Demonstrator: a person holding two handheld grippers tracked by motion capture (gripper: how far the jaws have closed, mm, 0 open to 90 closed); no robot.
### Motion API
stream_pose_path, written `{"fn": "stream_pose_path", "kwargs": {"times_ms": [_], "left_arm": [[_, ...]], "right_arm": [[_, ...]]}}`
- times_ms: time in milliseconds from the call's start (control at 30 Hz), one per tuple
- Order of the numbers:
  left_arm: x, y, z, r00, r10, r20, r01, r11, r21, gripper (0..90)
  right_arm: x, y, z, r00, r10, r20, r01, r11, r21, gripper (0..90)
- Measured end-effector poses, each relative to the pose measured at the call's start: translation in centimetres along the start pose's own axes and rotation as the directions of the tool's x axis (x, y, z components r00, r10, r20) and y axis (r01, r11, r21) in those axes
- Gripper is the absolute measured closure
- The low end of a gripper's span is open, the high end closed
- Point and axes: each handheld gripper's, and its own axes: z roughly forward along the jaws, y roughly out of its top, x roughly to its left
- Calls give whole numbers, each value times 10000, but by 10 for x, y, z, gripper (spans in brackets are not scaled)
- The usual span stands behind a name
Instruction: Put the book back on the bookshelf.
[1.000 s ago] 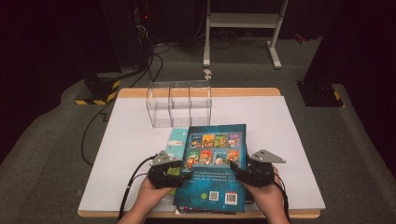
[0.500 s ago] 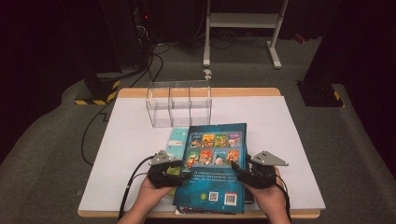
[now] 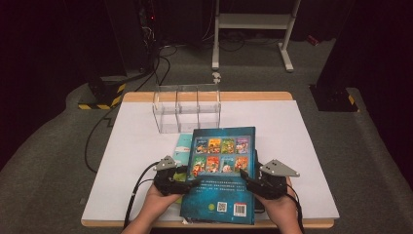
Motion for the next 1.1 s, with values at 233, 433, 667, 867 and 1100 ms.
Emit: {"fn": "stream_pose_path", "kwargs": {"times_ms": [233,433,667,867,1100], "left_arm": [[3,2,1,9997,-215,79,214,9997,97,171],[4,4,2,9987,-481,156,480,9988,61,176],[5,5,3,9960,-847,299,846,9964,45,191],[5,6,3,9953,-938,244,939,9956,-13,209],[4,10,1,9953,-972,14,971,9948,-307,250]], "right_arm": [[-1,0,1,10000,10,-25,-10,10000,-27,410],[0,1,1,10000,-84,5,84,9999,-79,410],[1,1,0,10000,-91,-3,91,9998,-156,410],[1,2,0,10000,-76,8,76,9998,-180,408],[-3,5,4,9993,327,-182,-330,9994,-137,405]]}}
